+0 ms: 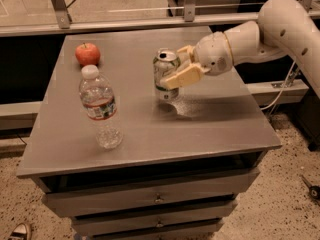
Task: Move 7up can near water bottle
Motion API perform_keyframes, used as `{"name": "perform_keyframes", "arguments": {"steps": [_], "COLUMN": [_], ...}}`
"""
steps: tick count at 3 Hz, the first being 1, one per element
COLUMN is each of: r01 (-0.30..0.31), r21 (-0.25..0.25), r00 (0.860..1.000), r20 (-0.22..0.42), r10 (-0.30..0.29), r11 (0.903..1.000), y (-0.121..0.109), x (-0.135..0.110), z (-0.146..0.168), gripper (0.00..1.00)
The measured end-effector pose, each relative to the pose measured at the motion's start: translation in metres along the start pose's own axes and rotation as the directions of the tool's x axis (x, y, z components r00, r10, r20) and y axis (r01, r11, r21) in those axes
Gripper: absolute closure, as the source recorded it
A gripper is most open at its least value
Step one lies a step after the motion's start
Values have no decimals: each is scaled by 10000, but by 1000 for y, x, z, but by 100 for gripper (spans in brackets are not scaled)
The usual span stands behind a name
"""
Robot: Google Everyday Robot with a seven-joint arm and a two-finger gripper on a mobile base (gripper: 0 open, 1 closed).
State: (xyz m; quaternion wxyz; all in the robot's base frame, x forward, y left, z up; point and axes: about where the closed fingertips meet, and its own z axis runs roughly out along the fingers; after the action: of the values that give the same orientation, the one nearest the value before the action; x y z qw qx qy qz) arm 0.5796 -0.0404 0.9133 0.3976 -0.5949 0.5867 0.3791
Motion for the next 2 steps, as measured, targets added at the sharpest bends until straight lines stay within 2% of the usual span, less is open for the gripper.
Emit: {"name": "perform_keyframes", "arguments": {"steps": [1,2], "r01": [546,883], "r21": [-1301,-1885], "r00": [9974,9933], "r20": [546,903], "r10": [-478,-723], "r11": [9900,9781], "y": [50,73], "x": [-7,-13], "z": [32,47], "gripper": [100,100]}}
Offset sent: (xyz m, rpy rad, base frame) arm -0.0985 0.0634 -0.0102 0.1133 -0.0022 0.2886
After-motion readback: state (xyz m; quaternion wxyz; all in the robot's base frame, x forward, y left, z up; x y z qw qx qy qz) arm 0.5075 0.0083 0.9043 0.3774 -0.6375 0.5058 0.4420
